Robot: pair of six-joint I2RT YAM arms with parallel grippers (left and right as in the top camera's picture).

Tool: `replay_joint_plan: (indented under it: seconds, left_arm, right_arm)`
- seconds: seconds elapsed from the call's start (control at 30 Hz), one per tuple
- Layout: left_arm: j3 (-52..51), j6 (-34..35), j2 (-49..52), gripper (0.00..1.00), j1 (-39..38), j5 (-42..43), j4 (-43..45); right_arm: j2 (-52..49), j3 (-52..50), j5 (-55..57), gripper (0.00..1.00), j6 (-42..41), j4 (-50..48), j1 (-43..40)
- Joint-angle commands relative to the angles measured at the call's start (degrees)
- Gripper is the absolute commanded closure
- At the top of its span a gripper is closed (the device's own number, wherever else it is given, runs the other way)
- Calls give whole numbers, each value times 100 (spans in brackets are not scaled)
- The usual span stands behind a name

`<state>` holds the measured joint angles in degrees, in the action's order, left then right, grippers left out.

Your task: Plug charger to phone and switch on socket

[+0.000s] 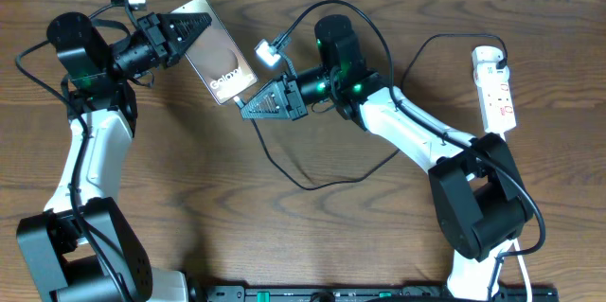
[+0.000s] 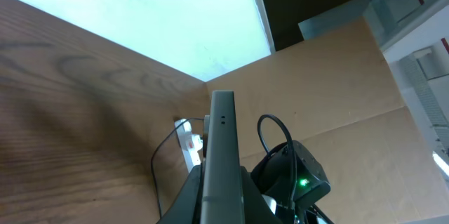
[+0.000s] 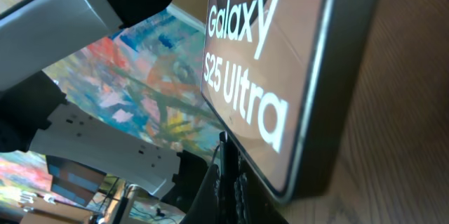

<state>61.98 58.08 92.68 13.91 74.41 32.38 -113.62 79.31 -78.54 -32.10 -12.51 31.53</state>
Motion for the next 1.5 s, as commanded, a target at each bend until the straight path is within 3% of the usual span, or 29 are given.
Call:
replay_joint_plan:
  seconds: [0.0, 1.27, 1.47]
  left_arm:
    - [107, 50, -96, 93, -55, 428, 31]
    - [107, 269, -96, 93, 118, 114, 35]
    - [107, 319, -96, 93, -24, 70, 289]
  right_arm:
    - [7, 72, 175, 99, -63, -59, -162]
    - [7, 72, 363, 99, -70, -105, -160]
    - [7, 72, 492, 99, -385, -260, -160]
